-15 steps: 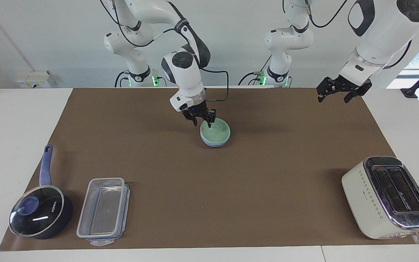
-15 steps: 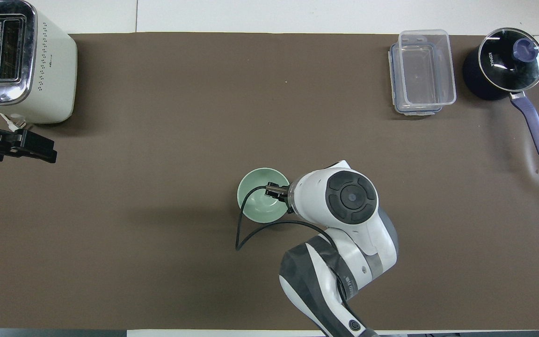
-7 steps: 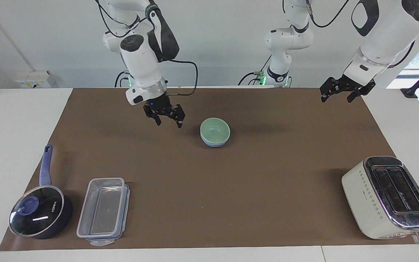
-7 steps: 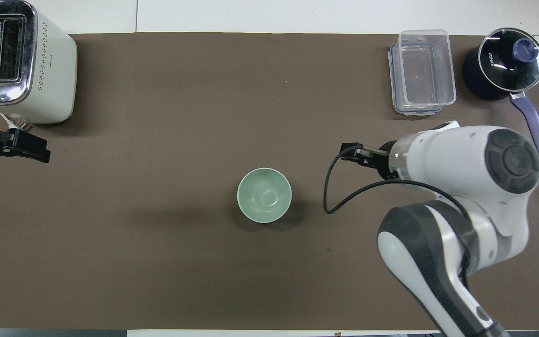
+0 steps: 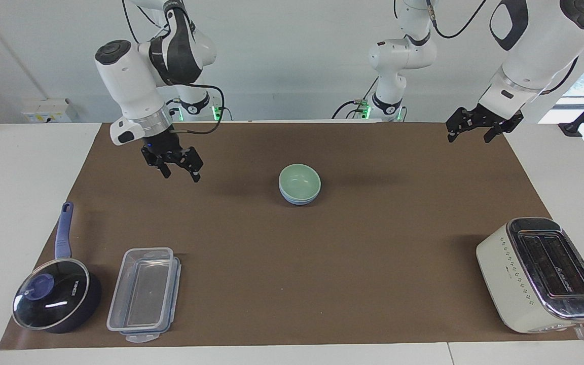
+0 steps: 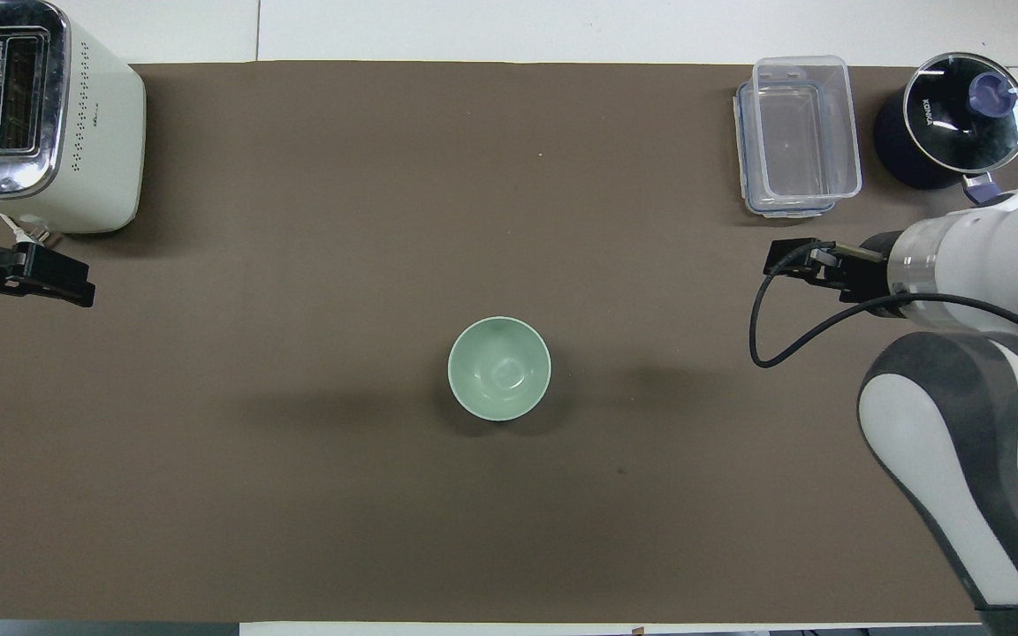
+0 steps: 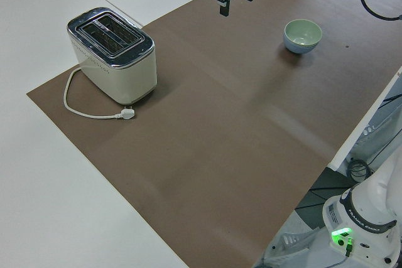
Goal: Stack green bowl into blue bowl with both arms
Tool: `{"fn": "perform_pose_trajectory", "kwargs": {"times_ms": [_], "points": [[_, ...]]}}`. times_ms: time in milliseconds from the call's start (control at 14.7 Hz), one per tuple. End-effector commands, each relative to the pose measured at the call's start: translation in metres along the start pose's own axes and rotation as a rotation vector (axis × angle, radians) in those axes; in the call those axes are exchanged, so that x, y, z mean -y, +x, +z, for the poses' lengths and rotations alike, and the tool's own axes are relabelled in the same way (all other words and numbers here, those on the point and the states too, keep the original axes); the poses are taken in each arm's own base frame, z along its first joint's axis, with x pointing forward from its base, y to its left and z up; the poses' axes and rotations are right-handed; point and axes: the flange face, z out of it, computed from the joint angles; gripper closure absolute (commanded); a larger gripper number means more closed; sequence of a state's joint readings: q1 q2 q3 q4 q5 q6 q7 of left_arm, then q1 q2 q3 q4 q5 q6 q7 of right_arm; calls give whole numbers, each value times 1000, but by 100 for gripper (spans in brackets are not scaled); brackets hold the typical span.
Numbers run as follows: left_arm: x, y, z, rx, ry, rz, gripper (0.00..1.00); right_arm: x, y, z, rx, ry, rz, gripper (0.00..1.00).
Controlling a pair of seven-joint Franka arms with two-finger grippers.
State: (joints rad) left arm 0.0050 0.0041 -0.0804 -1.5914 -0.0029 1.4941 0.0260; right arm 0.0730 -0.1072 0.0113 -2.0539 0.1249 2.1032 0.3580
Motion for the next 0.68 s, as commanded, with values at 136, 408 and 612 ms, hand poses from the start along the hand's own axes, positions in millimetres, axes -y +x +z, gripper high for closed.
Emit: {"fn": "perform_pose_trajectory", "kwargs": {"times_ms": [136,408,612], "points": [[2,-7,-2,-10,30,-7,0,-21,16,-48,11,-76,-27,0],[2,-7,-1,-9,30,-7,0,-27,27,-82,45,-127,-90,0],[2,-7,-1,-9,30,-7,0,-24,39,-104,71,-147,-109,0]]}}
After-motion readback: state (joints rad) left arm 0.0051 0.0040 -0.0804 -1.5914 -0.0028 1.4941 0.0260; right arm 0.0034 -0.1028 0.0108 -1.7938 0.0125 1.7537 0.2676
